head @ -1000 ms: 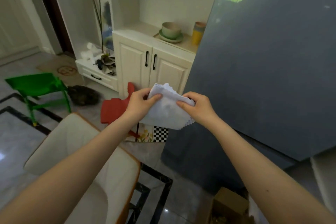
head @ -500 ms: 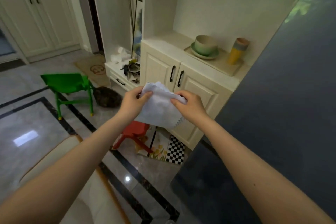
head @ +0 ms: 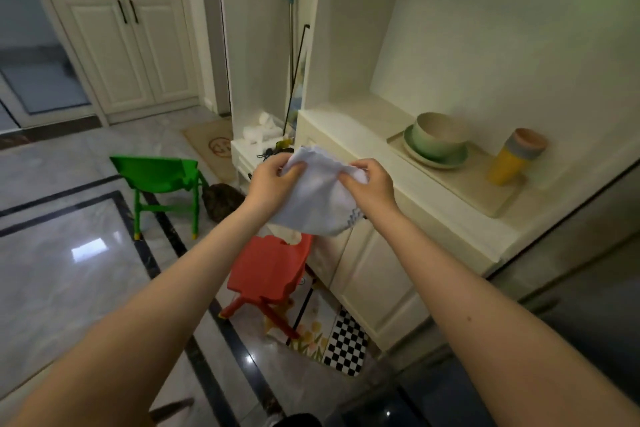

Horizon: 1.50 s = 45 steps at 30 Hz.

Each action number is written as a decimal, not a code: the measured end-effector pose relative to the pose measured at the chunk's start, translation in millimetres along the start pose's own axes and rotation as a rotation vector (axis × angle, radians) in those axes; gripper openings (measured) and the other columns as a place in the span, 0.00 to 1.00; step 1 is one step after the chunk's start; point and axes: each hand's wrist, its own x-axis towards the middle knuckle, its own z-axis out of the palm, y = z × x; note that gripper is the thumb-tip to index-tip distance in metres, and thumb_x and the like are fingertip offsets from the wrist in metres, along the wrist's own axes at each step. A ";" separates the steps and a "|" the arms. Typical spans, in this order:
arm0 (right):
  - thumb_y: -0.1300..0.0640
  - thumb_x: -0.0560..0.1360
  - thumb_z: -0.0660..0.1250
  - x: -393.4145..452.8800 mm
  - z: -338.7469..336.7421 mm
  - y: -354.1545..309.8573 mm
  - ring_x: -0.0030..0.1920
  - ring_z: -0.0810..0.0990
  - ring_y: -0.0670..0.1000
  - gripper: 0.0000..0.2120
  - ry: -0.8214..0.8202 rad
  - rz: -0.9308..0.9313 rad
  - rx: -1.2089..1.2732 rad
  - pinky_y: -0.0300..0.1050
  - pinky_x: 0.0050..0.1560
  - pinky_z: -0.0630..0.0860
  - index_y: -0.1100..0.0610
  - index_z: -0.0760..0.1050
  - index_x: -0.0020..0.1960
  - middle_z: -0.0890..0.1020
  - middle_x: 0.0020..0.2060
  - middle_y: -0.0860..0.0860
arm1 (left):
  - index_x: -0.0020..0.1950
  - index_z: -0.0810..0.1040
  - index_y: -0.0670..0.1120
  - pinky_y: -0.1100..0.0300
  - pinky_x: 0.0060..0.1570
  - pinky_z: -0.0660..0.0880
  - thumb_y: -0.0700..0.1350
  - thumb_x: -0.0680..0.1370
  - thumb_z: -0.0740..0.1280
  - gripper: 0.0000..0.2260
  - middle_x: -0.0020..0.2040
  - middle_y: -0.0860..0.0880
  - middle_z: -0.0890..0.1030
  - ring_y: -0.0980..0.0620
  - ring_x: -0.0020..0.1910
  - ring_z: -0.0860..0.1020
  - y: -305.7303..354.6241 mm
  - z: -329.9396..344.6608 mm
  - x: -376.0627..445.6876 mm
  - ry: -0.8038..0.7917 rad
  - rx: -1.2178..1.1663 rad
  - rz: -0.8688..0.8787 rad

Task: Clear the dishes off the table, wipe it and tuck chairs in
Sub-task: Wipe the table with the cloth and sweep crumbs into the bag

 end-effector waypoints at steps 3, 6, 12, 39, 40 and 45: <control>0.53 0.71 0.71 39.4 9.2 7.6 0.49 0.75 0.50 0.15 0.099 0.086 0.081 0.44 0.49 0.74 0.57 0.73 0.55 0.78 0.48 0.50 | 0.50 0.79 0.44 0.60 0.44 0.71 0.45 0.79 0.63 0.07 0.45 0.47 0.80 0.53 0.42 0.75 -9.0 9.5 48.4 -0.041 0.027 0.000; 0.53 0.72 0.71 86.3 18.9 13.6 0.47 0.75 0.51 0.11 0.144 0.146 0.113 0.43 0.43 0.73 0.54 0.72 0.50 0.76 0.46 0.49 | 0.50 0.80 0.43 0.59 0.45 0.72 0.46 0.79 0.64 0.08 0.45 0.46 0.81 0.50 0.43 0.76 -16.2 18.1 103.1 -0.097 0.045 0.021; 0.56 0.70 0.72 179.5 34.8 17.8 0.44 0.75 0.48 0.13 0.218 0.190 0.182 0.37 0.40 0.71 0.55 0.71 0.50 0.76 0.46 0.50 | 0.49 0.80 0.45 0.77 0.37 0.67 0.43 0.76 0.67 0.04 0.44 0.54 0.79 0.62 0.38 0.74 -35.0 31.8 206.7 -0.026 0.011 0.092; 0.64 0.73 0.64 385.7 2.6 110.9 0.50 0.75 0.51 0.13 0.182 0.419 0.151 0.35 0.39 0.70 0.58 0.70 0.57 0.76 0.52 0.53 | 0.49 0.80 0.47 0.61 0.49 0.67 0.39 0.77 0.60 0.10 0.49 0.48 0.78 0.50 0.50 0.74 -97.2 178.8 440.3 -0.289 -0.062 -0.337; 0.63 0.73 0.65 389.7 1.0 113.5 0.52 0.75 0.50 0.14 0.175 0.425 0.167 0.35 0.40 0.71 0.56 0.69 0.57 0.76 0.54 0.52 | 0.52 0.81 0.46 0.62 0.50 0.68 0.39 0.77 0.61 0.10 0.50 0.48 0.78 0.51 0.51 0.74 -98.3 184.5 447.5 -0.274 -0.085 -0.338; 0.57 0.74 0.68 401.1 -5.6 137.2 0.63 0.67 0.45 0.25 0.196 0.273 -0.092 0.27 0.47 0.67 0.50 0.65 0.68 0.66 0.65 0.45 | 0.60 0.79 0.46 0.65 0.56 0.67 0.41 0.77 0.63 0.13 0.61 0.46 0.75 0.49 0.58 0.75 -116.7 204.1 461.1 -0.118 0.152 -0.091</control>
